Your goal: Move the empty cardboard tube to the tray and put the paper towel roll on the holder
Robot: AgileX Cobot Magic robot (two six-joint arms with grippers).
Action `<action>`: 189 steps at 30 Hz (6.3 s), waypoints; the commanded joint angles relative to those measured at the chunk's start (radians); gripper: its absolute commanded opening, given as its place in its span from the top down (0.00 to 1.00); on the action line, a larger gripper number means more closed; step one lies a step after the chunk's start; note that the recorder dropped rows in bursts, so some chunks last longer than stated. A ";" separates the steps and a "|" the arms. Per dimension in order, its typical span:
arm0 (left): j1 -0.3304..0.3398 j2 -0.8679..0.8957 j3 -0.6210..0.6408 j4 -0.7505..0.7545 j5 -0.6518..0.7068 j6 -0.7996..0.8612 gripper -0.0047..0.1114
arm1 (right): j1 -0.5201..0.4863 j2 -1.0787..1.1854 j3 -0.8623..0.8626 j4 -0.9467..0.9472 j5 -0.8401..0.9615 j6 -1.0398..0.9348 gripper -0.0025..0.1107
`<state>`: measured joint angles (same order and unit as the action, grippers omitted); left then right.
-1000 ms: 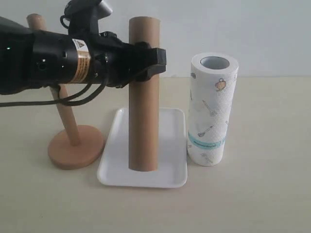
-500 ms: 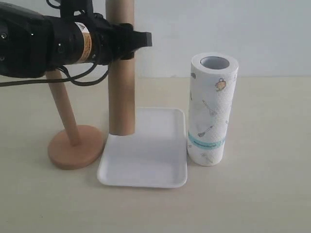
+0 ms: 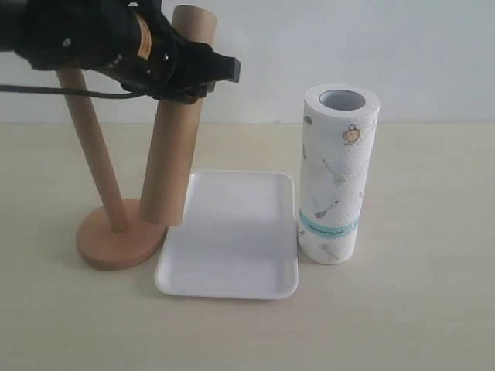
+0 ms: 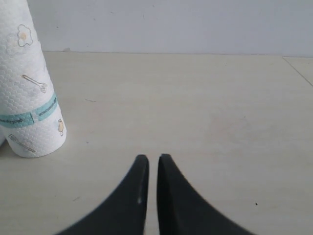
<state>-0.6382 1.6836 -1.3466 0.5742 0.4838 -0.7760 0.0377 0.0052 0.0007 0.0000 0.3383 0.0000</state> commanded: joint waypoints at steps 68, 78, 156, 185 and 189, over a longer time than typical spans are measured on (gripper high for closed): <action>0.109 0.609 -0.595 -0.665 0.596 0.539 0.92 | -0.006 -0.005 -0.001 -0.006 -0.007 0.000 0.92; 0.109 0.691 -0.754 -0.661 0.737 0.539 0.73 | -0.006 -0.005 -0.001 -0.006 -0.007 0.000 0.92; 0.068 -0.977 0.358 -0.280 0.572 0.395 0.92 | -0.006 -0.005 -0.001 -0.006 -0.007 0.000 0.92; 0.547 -1.656 1.159 -0.354 -0.225 0.407 0.92 | -0.006 -0.005 -0.001 -0.006 -0.007 0.000 0.92; 0.547 -1.684 1.272 -0.354 -0.255 0.411 0.92 | -0.006 -0.005 -0.001 -0.006 -0.007 0.000 0.92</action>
<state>-0.0934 0.0093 -0.1268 0.2242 0.2618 -0.3722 0.0377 0.0052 0.0007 0.0000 0.3383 0.0000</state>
